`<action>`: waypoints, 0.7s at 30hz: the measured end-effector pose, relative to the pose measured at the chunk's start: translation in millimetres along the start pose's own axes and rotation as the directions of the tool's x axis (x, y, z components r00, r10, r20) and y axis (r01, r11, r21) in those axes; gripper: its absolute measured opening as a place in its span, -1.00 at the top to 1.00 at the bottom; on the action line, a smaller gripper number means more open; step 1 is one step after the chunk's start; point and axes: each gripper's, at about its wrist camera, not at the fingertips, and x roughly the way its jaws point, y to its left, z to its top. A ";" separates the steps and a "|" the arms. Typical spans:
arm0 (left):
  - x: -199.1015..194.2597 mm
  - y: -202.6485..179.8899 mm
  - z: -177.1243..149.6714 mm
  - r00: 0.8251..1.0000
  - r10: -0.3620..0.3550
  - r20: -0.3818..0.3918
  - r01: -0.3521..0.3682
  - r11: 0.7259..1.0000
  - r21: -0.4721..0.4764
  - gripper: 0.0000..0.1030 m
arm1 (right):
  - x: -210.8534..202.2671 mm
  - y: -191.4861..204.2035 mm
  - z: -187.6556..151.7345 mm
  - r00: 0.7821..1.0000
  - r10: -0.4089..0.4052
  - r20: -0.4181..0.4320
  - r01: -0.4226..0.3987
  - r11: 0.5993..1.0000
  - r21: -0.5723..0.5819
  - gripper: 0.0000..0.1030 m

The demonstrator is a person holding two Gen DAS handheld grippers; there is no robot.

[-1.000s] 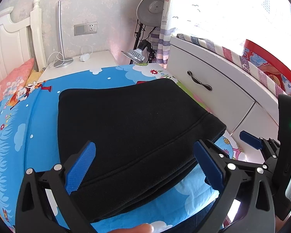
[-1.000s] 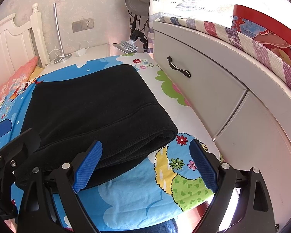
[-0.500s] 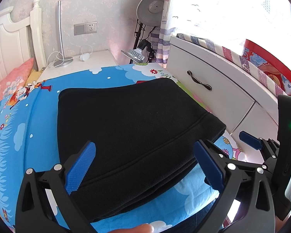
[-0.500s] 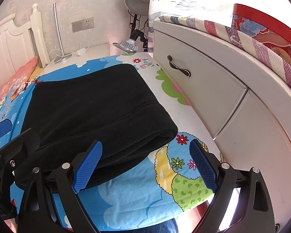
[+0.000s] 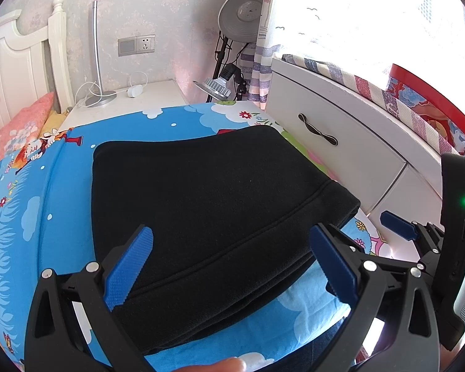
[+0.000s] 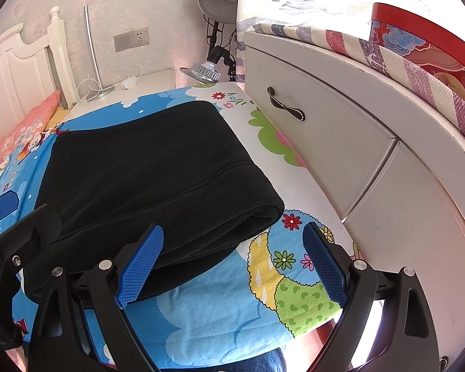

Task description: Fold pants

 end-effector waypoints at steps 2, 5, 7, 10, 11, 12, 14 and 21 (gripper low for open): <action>-0.3 0.2 0.0 1.000 0.000 0.000 0.000 1.000 0.000 -0.96 | -0.1 0.1 0.0 1.000 0.000 0.000 0.000 1.000 0.000 -0.71; 0.4 -1.3 0.2 1.000 -0.001 -0.001 0.001 1.000 0.000 -0.96 | -0.6 1.0 -0.7 1.000 0.001 0.001 -0.001 1.000 -0.001 -0.71; 0.8 -3.6 0.3 1.000 -0.002 -0.003 0.002 1.000 0.001 -0.96 | 0.3 0.5 0.0 1.000 0.004 0.000 -0.004 1.000 -0.002 -0.71; 0.9 -3.7 0.4 1.000 -0.003 -0.002 0.003 1.000 0.000 -0.96 | 0.7 0.3 0.6 1.000 0.005 0.000 -0.005 1.000 -0.002 -0.71; 1.0 -3.8 0.4 1.000 -0.003 -0.002 0.003 1.000 0.000 -0.96 | 0.7 0.6 0.5 1.000 0.005 0.001 -0.005 1.000 -0.002 -0.71; 0.9 -2.8 0.5 1.000 -0.003 -0.002 0.003 1.000 0.000 -0.96 | 0.7 0.6 0.3 1.000 0.004 0.001 -0.004 1.000 -0.003 -0.71; 1.3 -4.2 -0.1 1.000 -0.004 -0.003 0.004 1.000 0.000 -0.96 | 0.7 0.4 0.5 1.000 0.005 0.001 -0.005 1.000 -0.001 -0.71; 4.7 -0.5 1.7 1.000 -0.007 0.005 0.007 1.000 -0.030 -0.96 | 0.9 1.0 0.3 1.000 0.008 -0.002 -0.008 1.000 0.000 -0.71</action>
